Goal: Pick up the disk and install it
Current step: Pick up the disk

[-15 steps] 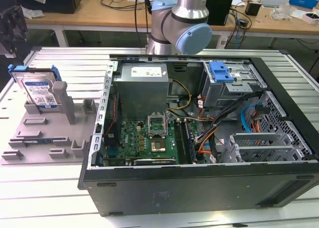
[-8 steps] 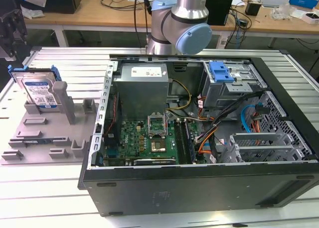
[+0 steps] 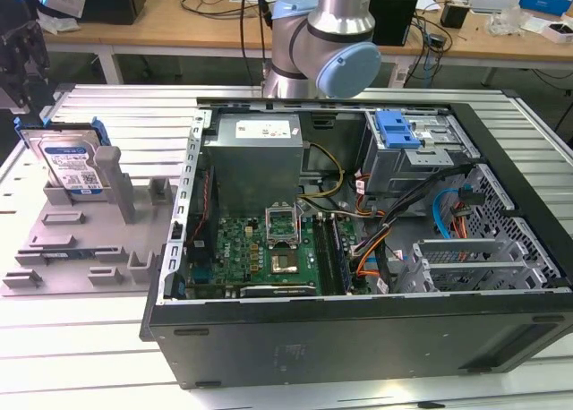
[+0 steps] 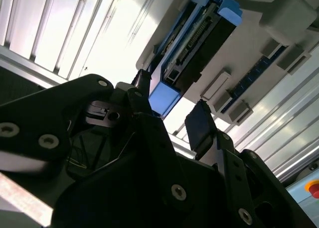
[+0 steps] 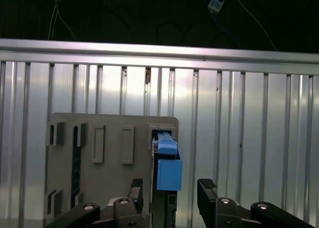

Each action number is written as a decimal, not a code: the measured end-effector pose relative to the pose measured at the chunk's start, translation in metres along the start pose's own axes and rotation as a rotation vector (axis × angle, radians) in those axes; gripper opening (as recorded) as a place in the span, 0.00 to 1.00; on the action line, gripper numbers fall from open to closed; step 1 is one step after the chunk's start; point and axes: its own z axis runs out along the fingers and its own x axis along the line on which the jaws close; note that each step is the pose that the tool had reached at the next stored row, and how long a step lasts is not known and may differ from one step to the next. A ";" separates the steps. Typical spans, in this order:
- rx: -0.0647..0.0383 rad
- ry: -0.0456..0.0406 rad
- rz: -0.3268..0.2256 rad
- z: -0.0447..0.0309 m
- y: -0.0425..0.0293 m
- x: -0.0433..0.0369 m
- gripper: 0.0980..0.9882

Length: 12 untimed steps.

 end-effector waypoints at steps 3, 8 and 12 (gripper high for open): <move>0.000 0.0000 0.000 0.0038 -0.0001 0.0004 0.52; 0.000 0.0000 0.000 0.0082 -0.0002 0.0006 0.52; 0.000 0.0000 0.000 0.0129 -0.0002 0.0006 0.52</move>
